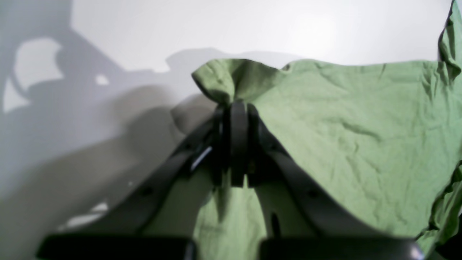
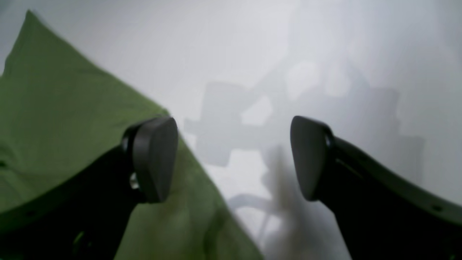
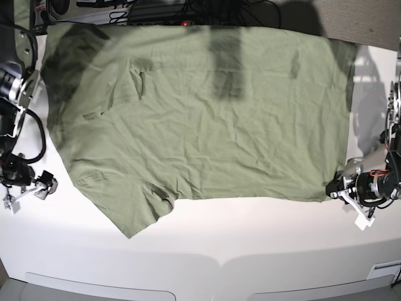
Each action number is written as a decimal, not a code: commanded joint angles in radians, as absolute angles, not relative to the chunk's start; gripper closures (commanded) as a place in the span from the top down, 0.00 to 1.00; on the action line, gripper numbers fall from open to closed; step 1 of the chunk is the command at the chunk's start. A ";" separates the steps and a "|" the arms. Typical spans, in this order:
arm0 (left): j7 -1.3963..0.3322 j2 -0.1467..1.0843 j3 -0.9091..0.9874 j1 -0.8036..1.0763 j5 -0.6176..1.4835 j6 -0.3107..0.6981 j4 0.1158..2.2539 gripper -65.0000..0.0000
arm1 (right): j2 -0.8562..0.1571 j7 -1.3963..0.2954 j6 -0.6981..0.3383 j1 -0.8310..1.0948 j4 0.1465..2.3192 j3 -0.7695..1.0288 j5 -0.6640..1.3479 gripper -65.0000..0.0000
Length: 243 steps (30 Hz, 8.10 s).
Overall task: Fold the T-shirt properly
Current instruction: 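Move the right gripper along the shirt side to the other hem corner, then lower the right gripper and pinch the hem corner, then lift the hem with both grippers and carry it over onto the collar edge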
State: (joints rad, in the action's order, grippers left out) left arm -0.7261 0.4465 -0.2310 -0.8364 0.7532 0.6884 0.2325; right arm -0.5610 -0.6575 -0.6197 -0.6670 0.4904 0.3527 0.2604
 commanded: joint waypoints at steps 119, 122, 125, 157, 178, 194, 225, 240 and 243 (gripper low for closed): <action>-0.672 0.466 -0.230 -0.899 0.768 0.698 0.246 0.00 | -0.548 -0.768 -0.698 -0.645 0.645 0.199 0.454 0.00; -0.673 0.466 -0.229 -0.876 0.768 0.698 0.271 0.00 | -0.548 -0.772 -0.698 -0.644 0.663 0.199 0.454 0.00; -0.678 0.470 -0.229 -0.833 0.768 0.698 0.344 0.00 | -0.548 -0.773 -0.698 -0.629 0.689 0.199 0.462 0.00; -0.982 0.583 0.076 -0.320 0.951 0.698 1.214 0.00 | -0.548 -0.910 -0.698 -0.193 1.354 0.334 0.614 0.00; -1.080 0.613 0.138 -0.077 0.955 0.681 1.483 0.00 | -0.546 -0.969 -0.698 0.049 1.601 0.567 0.740 0.00; -1.189 0.618 0.138 -0.035 0.949 0.593 1.692 0.00 | -0.546 -1.124 -0.698 0.073 1.691 0.616 0.875 0.00; -1.193 0.626 0.416 0.422 0.962 0.576 1.959 0.00 | -0.546 -1.279 -0.698 0.362 1.880 0.745 1.014 0.00; -1.153 0.541 0.416 0.435 0.918 0.576 1.959 0.00 | -0.507 -1.386 -0.698 0.450 1.879 0.754 1.029 0.00; -1.151 0.541 0.416 0.435 0.844 0.576 1.959 0.00 | -0.507 -1.396 -0.698 0.450 1.879 0.754 1.029 0.15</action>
State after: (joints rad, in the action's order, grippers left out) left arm -1.1629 0.5236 0.4065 0.4355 0.8310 0.5758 1.9438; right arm -0.4877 -1.3972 -0.6971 0.4496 1.8618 0.7448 1.0054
